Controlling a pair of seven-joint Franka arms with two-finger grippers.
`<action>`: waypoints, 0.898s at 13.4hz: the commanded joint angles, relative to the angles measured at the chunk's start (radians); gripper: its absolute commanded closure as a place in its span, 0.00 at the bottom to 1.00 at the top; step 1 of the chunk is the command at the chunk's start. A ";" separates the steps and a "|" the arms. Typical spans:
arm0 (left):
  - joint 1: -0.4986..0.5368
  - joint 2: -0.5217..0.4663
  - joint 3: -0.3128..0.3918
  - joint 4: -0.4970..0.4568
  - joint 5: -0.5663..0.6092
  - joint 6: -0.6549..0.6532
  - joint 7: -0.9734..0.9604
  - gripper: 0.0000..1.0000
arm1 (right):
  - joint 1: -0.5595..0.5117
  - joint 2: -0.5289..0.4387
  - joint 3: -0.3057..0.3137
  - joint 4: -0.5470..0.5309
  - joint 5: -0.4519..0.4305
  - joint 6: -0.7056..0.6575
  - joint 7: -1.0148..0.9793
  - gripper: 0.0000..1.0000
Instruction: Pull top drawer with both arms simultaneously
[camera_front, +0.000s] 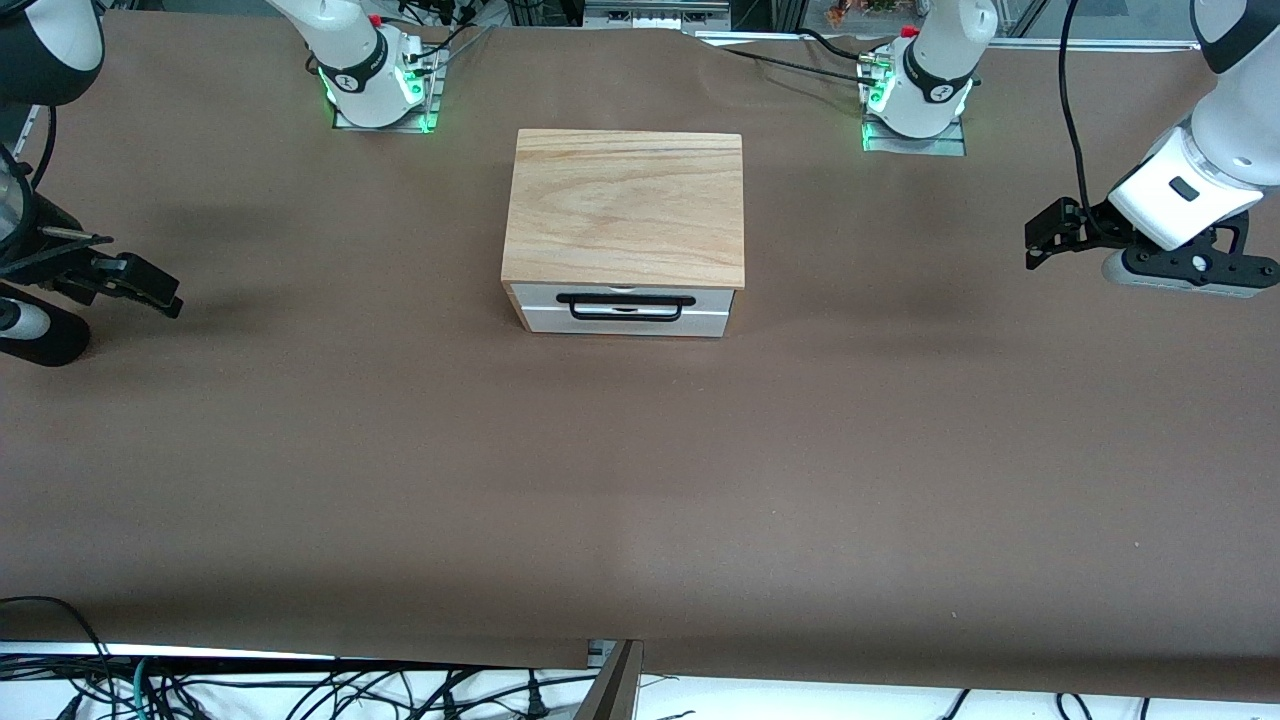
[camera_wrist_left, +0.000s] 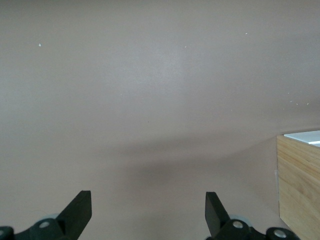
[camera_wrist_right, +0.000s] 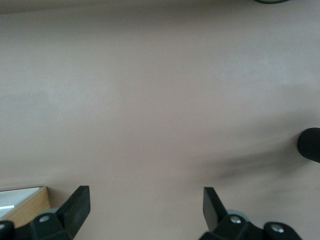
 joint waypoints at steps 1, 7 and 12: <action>0.010 -0.010 -0.011 -0.001 0.022 -0.012 0.016 0.00 | -0.019 -0.024 0.020 -0.013 -0.015 -0.013 0.003 0.00; 0.010 -0.009 -0.011 0.005 0.020 -0.014 0.016 0.00 | -0.019 -0.023 0.018 -0.012 -0.015 -0.013 0.006 0.00; 0.012 -0.007 -0.009 0.007 0.020 -0.021 0.016 0.00 | -0.020 -0.023 0.018 -0.012 -0.013 -0.010 0.006 0.00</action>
